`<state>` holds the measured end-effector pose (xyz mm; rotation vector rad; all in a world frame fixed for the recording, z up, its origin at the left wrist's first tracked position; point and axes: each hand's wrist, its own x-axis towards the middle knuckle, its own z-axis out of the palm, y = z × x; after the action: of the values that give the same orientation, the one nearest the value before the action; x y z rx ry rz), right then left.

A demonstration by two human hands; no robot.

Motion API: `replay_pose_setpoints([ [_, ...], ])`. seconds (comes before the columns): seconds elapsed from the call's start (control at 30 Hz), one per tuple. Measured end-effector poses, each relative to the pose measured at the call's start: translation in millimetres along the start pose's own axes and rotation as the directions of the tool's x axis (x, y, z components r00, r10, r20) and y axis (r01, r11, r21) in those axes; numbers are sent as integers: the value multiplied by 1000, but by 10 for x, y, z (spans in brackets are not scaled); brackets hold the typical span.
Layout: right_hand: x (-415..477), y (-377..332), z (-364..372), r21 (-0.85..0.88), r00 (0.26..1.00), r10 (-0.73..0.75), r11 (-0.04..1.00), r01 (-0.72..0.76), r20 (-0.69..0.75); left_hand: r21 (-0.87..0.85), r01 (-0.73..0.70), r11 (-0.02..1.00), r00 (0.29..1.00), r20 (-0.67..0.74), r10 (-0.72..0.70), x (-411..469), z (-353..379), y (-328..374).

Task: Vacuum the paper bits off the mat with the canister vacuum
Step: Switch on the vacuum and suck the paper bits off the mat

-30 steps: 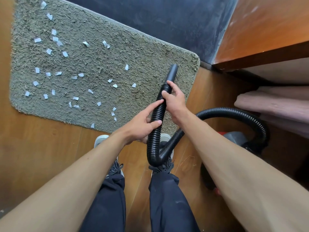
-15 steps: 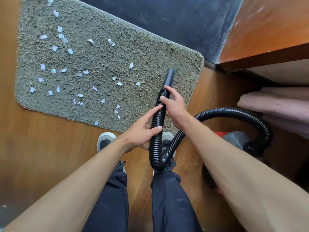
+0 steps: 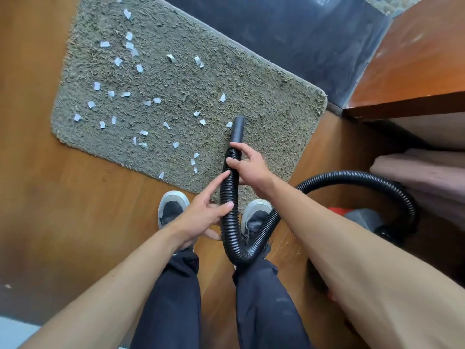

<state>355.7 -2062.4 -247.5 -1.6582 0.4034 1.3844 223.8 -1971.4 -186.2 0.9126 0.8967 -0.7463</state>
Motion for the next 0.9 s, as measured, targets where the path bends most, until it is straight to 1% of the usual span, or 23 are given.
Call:
replay_pose_setpoints([
  [0.43,-149,152,263,-168,994,64,985,-48,89,-156,-13,988,999,-52,5,-249,34,-405],
  [0.57,-207,226,329,-198,991,83,978,-61,104,-163,-20,986,997,-82,7,-338,80,-531],
  [0.73,-307,346,424,-268,986,105,961,-67,129,-202,-22,979,993,-116,-1,-459,159,-696],
  [0.9,-372,423,566,-342,984,115,938,-61,139,-281,-24,959,991,-131,-13,-566,123,-811],
])
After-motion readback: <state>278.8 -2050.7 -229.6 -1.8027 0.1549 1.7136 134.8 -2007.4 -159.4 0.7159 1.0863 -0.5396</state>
